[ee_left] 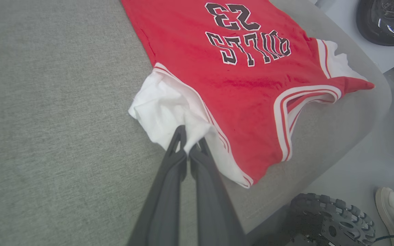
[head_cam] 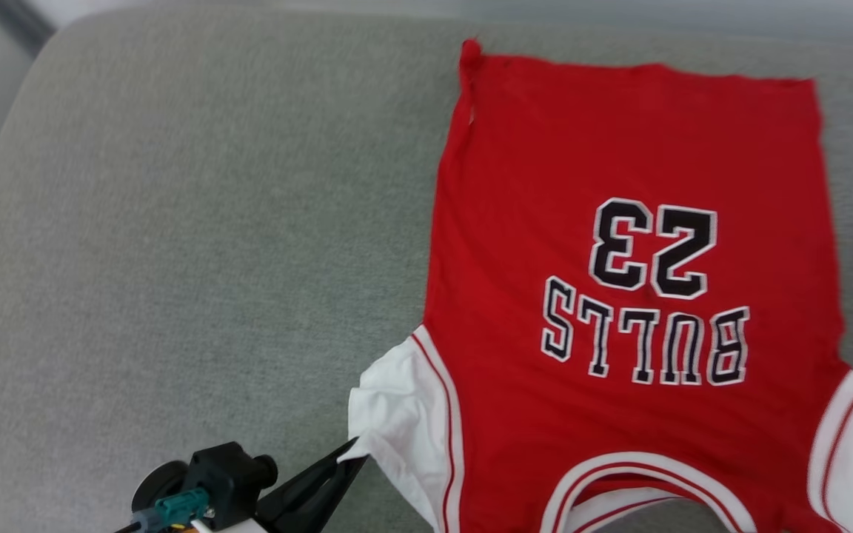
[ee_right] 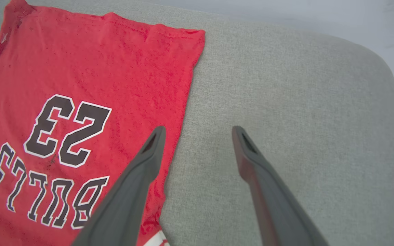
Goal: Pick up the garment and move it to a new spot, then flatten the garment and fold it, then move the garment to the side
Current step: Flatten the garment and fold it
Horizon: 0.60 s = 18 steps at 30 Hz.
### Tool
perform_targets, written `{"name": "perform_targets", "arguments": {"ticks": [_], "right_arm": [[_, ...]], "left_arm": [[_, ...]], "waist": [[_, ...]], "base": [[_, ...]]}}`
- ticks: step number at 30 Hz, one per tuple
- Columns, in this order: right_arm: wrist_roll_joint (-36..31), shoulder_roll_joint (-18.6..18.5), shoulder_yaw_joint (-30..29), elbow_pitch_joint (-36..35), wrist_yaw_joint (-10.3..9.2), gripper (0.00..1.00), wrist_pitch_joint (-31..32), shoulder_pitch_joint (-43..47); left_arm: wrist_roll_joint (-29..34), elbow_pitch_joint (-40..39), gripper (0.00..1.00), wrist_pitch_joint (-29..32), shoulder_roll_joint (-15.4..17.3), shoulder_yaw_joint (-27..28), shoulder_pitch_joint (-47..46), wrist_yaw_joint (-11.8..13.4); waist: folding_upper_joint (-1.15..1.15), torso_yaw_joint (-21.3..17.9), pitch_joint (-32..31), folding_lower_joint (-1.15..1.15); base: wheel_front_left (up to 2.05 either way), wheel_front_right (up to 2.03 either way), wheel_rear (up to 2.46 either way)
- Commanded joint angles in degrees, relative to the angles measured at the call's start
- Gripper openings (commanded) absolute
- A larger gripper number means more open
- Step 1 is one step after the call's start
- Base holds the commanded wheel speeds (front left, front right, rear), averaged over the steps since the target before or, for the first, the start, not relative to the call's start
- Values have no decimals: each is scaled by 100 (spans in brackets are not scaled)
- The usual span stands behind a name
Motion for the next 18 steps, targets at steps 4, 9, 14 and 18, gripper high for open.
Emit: {"name": "perform_targets", "arguments": {"ticks": [4, 9, 14, 18], "right_arm": [[-704, -21, -295, 545, -2, 100, 659, -1074], [-1277, 37, -518, 1042, -2, 100, 1090, -2018], [-1851, -17, -654, 1447, -2, 100, 1225, -2699], [-2231, -80, -657, 1642, -2, 100, 1378, -3004]], "left_arm": [[199, -205, 0, 95, -74, 18, -337, -66], [357, -383, 0, 163, -179, 6, -611, -156], [607, -475, 0, 162, -319, -97, -798, -200], [663, -421, 0, 135, -434, -138, -878, -253]], "waist": [[0, 792, 940, -1], [0, 1177, 1353, -1], [0, 1442, 1647, -1], [0, 1586, 1784, -1]], "base": [[0, 0, 0], [0, 0, 0], [0, 0, 0], [0, 0, 0]]}}
